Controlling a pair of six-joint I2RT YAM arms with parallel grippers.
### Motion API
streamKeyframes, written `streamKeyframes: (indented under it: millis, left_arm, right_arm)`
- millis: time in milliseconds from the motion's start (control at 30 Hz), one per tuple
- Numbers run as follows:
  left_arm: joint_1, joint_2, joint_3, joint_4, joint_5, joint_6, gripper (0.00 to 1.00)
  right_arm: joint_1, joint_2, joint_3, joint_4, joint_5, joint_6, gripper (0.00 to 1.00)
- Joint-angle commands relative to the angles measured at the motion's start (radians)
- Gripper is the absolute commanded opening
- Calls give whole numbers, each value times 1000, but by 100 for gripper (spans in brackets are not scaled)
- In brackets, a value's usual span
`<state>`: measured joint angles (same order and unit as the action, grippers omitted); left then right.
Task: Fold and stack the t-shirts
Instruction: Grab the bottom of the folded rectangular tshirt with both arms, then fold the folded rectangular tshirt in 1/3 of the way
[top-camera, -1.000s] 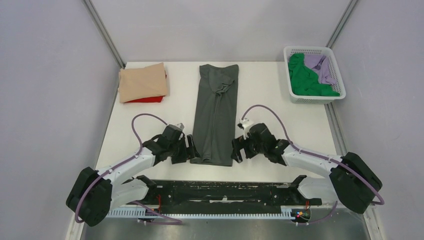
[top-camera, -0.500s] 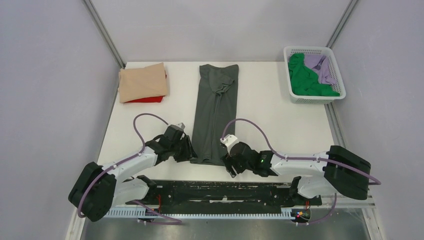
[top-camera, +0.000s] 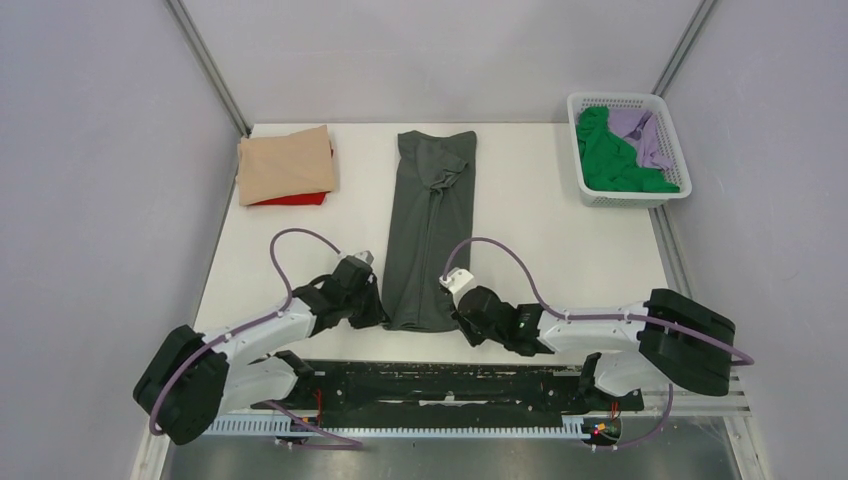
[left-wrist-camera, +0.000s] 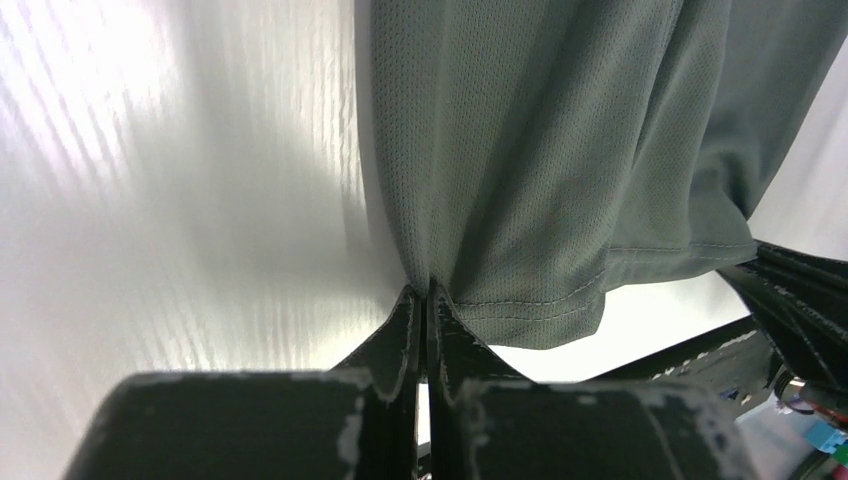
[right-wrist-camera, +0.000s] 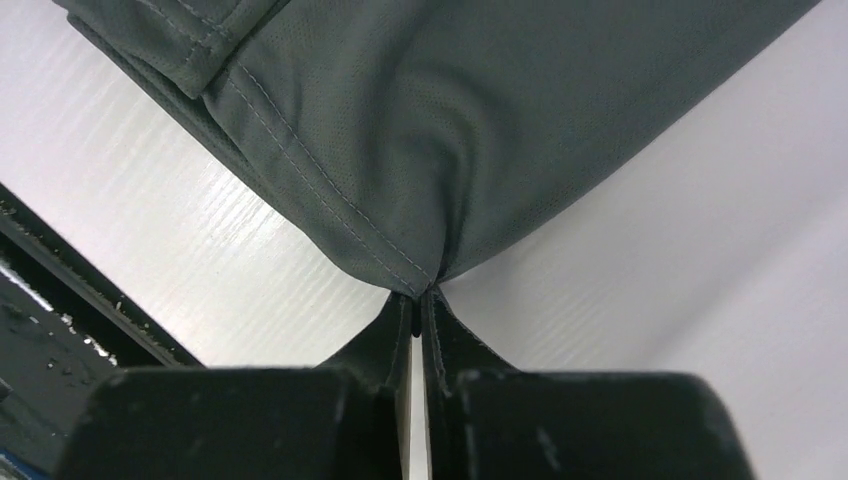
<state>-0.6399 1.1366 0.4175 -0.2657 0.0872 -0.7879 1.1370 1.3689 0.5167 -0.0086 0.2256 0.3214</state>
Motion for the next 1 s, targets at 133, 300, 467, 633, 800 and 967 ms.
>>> streamKeyframes:
  millis: [133, 300, 467, 633, 800, 967]
  left_arm:
    - [-22, -169, -6, -221, 36, -32, 2]
    - [-23, -260, 37, -254, 64, -37, 2]
    - [-23, -203, 130, -202, 44, -19, 2]
    - [-20, -51, 282, -193, -50, 41, 2]
    - [13, 85, 423, -185, -171, 81, 2]
    - [81, 268, 579, -156, -180, 117, 2]
  right_arm:
    - [75, -98, -82, 35, -64, 41, 0]
    - [81, -159, -84, 35, -32, 52, 0]
    - [58, -179, -22, 18, 28, 30, 0]
    - [-32, -167, 35, 28, 64, -16, 0]
    - [-158, -94, 124, 55, 60, -84, 0]
    - [-272, 24, 231, 110, 79, -126, 0]
